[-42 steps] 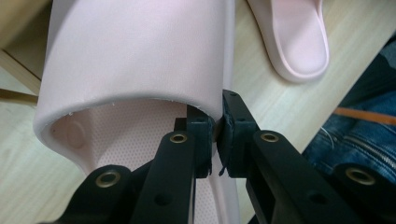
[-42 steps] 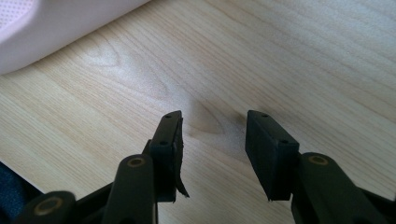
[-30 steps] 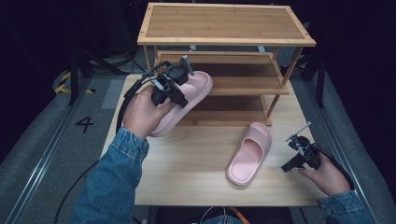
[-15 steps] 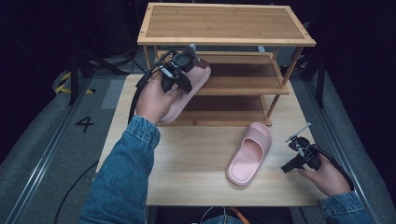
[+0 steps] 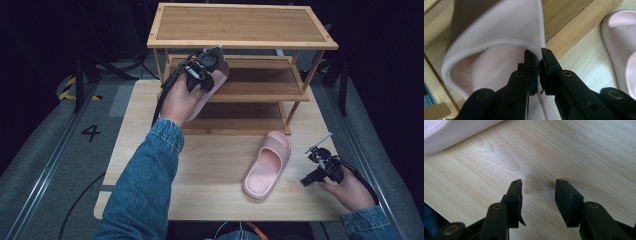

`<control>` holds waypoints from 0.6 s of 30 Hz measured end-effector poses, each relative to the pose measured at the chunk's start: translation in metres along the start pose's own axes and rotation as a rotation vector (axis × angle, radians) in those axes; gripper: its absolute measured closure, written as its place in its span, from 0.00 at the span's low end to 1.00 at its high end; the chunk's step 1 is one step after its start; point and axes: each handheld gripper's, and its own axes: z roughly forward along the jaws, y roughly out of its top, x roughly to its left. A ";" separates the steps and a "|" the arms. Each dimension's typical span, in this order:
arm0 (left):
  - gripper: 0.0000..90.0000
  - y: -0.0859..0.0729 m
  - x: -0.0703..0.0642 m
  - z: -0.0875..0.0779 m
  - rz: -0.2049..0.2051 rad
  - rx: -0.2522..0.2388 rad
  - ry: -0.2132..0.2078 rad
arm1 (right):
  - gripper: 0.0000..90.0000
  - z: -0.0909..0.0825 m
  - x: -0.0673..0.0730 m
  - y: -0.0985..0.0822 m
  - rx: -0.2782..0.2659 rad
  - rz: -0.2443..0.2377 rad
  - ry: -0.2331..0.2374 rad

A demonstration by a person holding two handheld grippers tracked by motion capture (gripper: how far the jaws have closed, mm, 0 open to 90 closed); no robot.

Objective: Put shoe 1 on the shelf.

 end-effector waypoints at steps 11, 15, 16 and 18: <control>0.72 -0.004 0.002 0.003 -0.063 -0.046 -0.004 | 0.63 0.000 0.002 0.000 -0.006 -0.011 0.018; 0.65 -0.015 0.006 -0.012 -0.064 -0.031 -0.098 | 0.63 0.001 0.001 0.001 -0.007 -0.010 0.019; 0.64 -0.019 0.009 -0.017 -0.032 -0.031 -0.116 | 0.63 0.001 0.001 0.001 -0.006 -0.010 0.019; 0.65 -0.028 0.010 -0.028 -0.044 -0.036 -0.146 | 0.63 0.001 0.001 0.003 -0.004 -0.013 0.021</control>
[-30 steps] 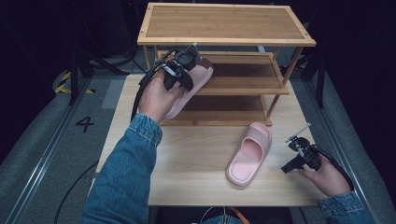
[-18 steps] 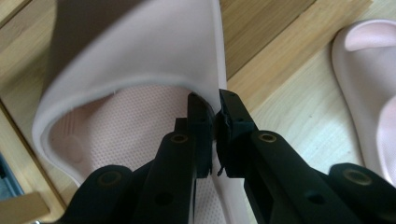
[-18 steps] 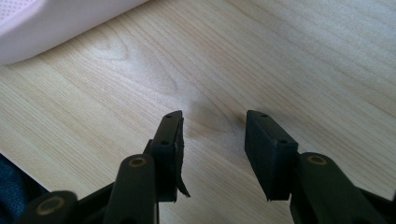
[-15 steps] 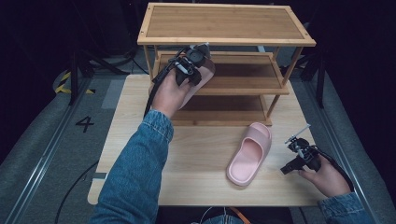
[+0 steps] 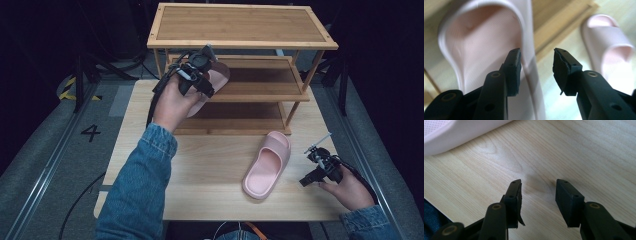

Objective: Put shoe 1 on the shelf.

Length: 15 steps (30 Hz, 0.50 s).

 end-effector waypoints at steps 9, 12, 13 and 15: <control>0.93 -0.041 0.009 -0.037 -0.033 0.060 0.018 | 0.63 0.000 0.000 0.009 -0.004 -0.021 0.008; 0.99 -0.058 0.018 -0.037 -0.063 0.088 0.051 | 0.63 -0.001 0.001 0.012 -0.007 -0.033 0.016; 0.99 -0.062 0.021 -0.037 -0.083 0.088 0.063 | 0.63 -0.001 0.001 0.013 -0.010 -0.032 0.017; 0.99 -0.073 0.032 -0.034 -0.107 0.099 0.094 | 0.63 -0.001 0.001 0.014 -0.009 -0.033 0.017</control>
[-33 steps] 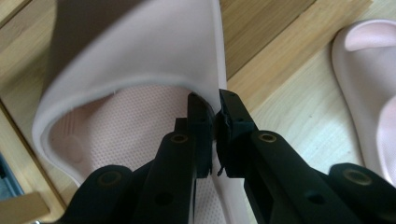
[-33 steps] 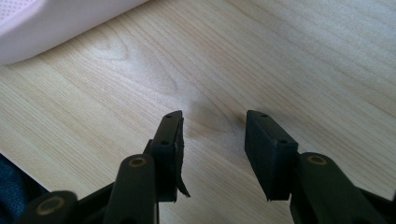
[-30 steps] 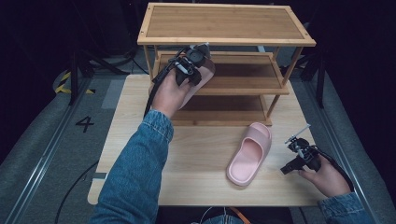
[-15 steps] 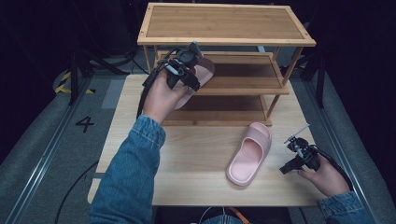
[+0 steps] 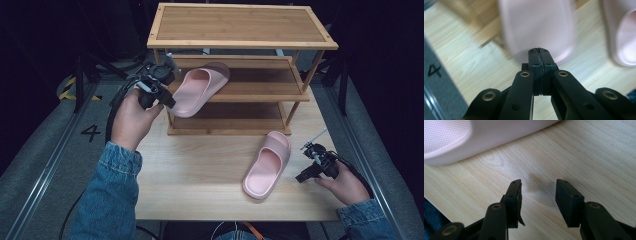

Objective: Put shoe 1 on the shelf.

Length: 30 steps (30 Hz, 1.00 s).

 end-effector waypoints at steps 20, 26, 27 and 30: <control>0.99 -0.002 0.006 0.036 -0.013 0.045 -0.039 | 0.63 0.004 -0.001 0.000 0.007 -0.003 0.029; 0.99 0.015 -0.015 0.043 0.049 0.054 -0.067 | 0.63 0.005 -0.001 0.001 0.007 -0.002 0.032; 0.99 0.023 -0.023 0.046 0.076 0.053 -0.077 | 0.63 0.005 -0.001 0.001 0.006 -0.002 0.033; 0.99 0.031 -0.031 0.051 0.087 0.045 -0.074 | 0.63 0.005 -0.001 0.000 0.007 -0.004 0.034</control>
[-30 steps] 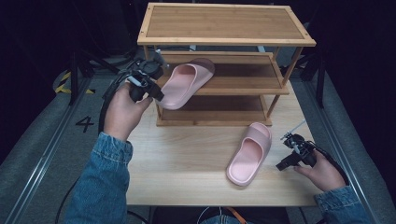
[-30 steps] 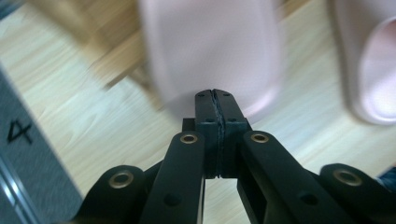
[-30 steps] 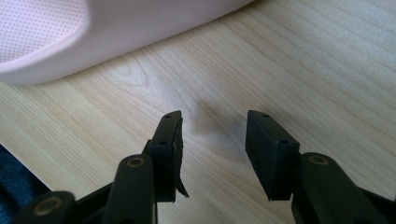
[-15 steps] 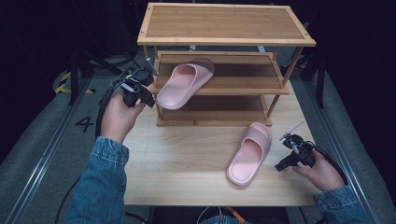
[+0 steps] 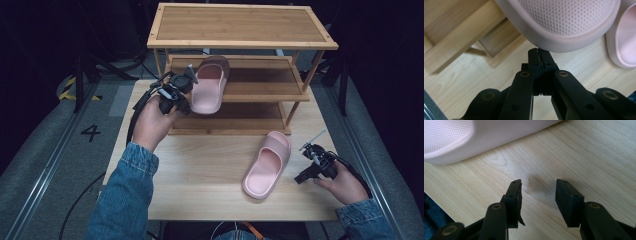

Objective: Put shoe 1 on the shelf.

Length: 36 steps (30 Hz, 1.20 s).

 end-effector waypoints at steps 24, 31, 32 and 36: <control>0.93 0.034 -0.040 0.007 0.105 0.009 -0.016 | 0.63 -0.001 0.000 -0.001 0.002 0.005 0.005; 0.90 0.052 -0.036 0.015 0.110 -0.003 -0.018 | 0.62 0.000 0.001 0.000 0.002 0.004 0.008; 0.90 0.054 -0.036 0.016 0.109 -0.003 -0.019 | 0.62 0.000 0.001 0.000 0.005 0.003 0.006; 0.85 0.059 -0.035 0.018 0.096 -0.016 -0.061 | 0.62 -0.001 0.000 -0.001 0.003 0.006 0.007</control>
